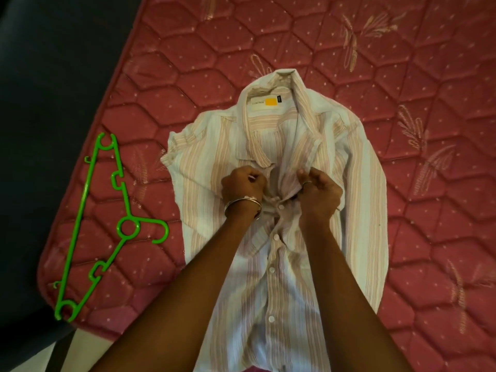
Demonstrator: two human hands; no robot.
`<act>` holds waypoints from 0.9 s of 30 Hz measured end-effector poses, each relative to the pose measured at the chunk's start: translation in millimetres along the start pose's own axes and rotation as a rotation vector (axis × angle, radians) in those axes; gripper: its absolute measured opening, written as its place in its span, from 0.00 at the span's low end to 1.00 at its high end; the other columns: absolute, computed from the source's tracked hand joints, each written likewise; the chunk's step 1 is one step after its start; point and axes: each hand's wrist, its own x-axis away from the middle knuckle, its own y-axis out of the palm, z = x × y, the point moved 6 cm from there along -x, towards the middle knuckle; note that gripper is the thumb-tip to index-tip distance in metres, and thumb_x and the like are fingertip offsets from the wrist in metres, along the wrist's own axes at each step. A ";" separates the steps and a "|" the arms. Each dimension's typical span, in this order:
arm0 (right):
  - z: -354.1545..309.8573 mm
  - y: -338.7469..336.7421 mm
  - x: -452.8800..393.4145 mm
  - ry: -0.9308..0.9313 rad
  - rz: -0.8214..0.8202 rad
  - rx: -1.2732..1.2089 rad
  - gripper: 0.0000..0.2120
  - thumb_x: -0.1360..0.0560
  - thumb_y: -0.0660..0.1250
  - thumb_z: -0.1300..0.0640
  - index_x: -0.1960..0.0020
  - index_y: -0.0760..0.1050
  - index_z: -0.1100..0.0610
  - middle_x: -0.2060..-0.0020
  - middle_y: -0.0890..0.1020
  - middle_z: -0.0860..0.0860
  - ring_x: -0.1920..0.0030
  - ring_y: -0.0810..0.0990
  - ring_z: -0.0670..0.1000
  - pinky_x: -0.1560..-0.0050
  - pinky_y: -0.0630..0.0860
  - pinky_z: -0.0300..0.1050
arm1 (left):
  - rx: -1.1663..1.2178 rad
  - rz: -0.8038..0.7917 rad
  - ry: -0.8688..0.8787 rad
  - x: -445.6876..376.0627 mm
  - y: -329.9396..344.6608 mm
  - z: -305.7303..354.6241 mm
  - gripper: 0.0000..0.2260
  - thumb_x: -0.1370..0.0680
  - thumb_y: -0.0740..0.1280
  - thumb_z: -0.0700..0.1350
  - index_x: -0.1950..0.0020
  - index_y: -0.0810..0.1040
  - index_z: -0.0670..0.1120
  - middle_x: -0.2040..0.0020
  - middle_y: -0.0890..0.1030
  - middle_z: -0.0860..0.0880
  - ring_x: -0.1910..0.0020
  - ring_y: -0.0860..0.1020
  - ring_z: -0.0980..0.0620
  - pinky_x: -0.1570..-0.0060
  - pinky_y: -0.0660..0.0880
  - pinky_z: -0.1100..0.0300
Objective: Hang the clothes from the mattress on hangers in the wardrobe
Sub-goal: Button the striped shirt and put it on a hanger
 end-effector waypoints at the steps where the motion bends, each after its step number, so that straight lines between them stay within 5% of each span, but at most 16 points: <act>1: -14.2 2.5 2.8 -0.137 0.026 0.148 0.09 0.28 0.73 0.61 0.49 0.83 0.62 0.61 0.84 0.51 0.62 0.81 0.47 0.54 0.80 0.42 | 0.053 0.011 -0.002 -2.0 -8.2 6.1 0.02 0.29 0.72 0.40 0.61 0.84 0.42 0.66 0.83 0.45 0.68 0.82 0.48 0.65 0.79 0.58; 5: -64.1 33.9 28.2 -0.572 -0.090 0.545 0.07 0.28 0.71 0.61 0.52 0.83 0.63 0.61 0.84 0.57 0.62 0.81 0.54 0.60 0.65 0.34 | 0.359 -0.053 -0.142 -2.5 -22.3 32.5 0.04 0.30 0.74 0.37 0.63 0.83 0.43 0.69 0.82 0.46 0.72 0.82 0.49 0.67 0.81 0.55; 8: -77.9 43.4 38.7 -0.712 -0.139 0.609 0.09 0.32 0.69 0.69 0.52 0.83 0.66 0.63 0.82 0.61 0.63 0.80 0.59 0.61 0.63 0.33 | 0.296 -0.047 -0.072 -2.4 -23.0 46.4 0.02 0.31 0.75 0.39 0.60 0.85 0.41 0.65 0.84 0.45 0.67 0.83 0.47 0.61 0.82 0.51; 13: -89.9 27.5 41.0 -0.664 -0.084 0.621 0.10 0.31 0.68 0.69 0.51 0.83 0.65 0.61 0.82 0.61 0.61 0.81 0.60 0.58 0.68 0.40 | 0.212 -0.055 0.020 1.6 -20.9 63.9 0.02 0.30 0.75 0.40 0.59 0.85 0.42 0.63 0.85 0.47 0.64 0.82 0.51 0.57 0.81 0.55; 20: -92.4 33.2 35.1 -0.593 -0.300 0.596 0.09 0.29 0.63 0.70 0.56 0.82 0.64 0.64 0.82 0.59 0.62 0.79 0.57 0.62 0.69 0.41 | 0.210 -0.124 0.018 -1.7 -20.3 65.8 0.04 0.29 0.74 0.38 0.56 0.85 0.41 0.62 0.85 0.45 0.64 0.82 0.51 0.59 0.81 0.58; 23: -78.7 31.1 20.5 -0.437 -0.417 0.498 0.11 0.29 0.63 0.69 0.59 0.83 0.57 0.67 0.83 0.52 0.65 0.81 0.50 0.61 0.76 0.44 | 0.234 -0.160 -0.012 -5.1 -20.5 62.9 0.04 0.29 0.73 0.36 0.55 0.84 0.38 0.61 0.84 0.42 0.63 0.82 0.47 0.60 0.81 0.56; 27: -59.1 29.4 5.5 -0.195 -0.500 0.392 0.16 0.31 0.68 0.63 0.63 0.82 0.41 0.64 0.85 0.52 0.60 0.85 0.54 0.54 0.80 0.60 | 0.309 -0.194 -0.101 -5.3 -14.1 51.2 0.04 0.30 0.72 0.30 0.58 0.82 0.36 0.63 0.82 0.41 0.64 0.82 0.41 0.61 0.81 0.45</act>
